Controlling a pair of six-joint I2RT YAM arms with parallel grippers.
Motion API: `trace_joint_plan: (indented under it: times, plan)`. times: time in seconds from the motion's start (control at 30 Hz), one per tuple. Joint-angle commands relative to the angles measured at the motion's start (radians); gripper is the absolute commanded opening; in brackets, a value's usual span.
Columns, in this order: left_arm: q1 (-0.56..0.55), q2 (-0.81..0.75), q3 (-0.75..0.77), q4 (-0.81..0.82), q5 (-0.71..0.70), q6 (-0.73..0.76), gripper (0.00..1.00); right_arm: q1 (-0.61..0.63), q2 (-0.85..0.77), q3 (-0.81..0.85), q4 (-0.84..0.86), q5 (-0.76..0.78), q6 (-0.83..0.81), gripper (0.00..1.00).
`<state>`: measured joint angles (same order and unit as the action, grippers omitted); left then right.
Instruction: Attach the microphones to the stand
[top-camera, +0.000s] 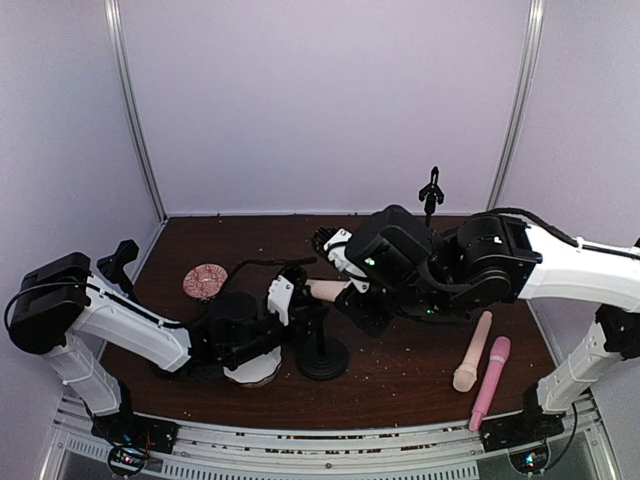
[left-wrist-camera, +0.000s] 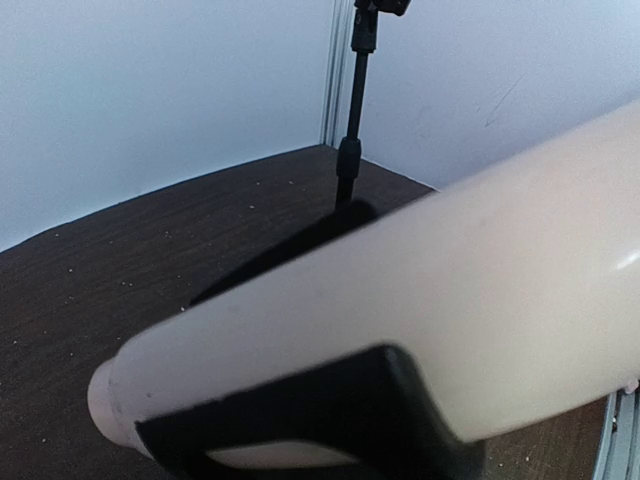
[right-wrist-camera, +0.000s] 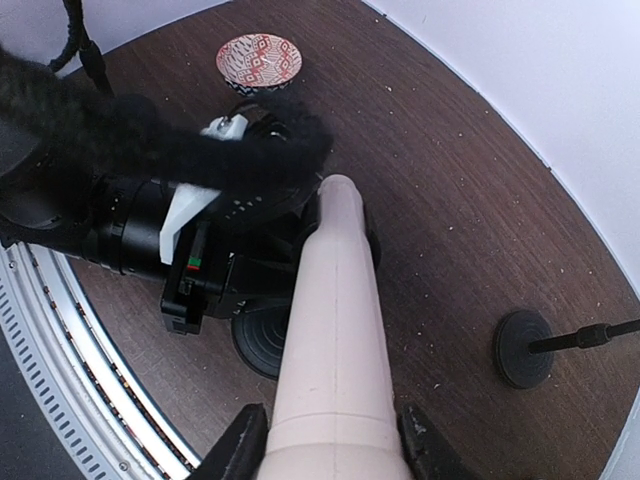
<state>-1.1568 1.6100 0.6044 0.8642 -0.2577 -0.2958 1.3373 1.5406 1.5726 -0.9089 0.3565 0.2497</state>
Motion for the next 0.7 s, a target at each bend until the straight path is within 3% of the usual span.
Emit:
trace_joint_plan:
  times: [0.0,0.67]
  plan:
    - [-0.046,-0.015,0.037,0.195,0.149,0.085,0.00,-0.034,0.142,-0.051,0.044,-0.111,-0.024,0.00]
    - [-0.047,-0.011,0.041,0.195,0.156,0.082,0.00,-0.080,0.181,-0.087,0.091,-0.146,-0.046,0.00]
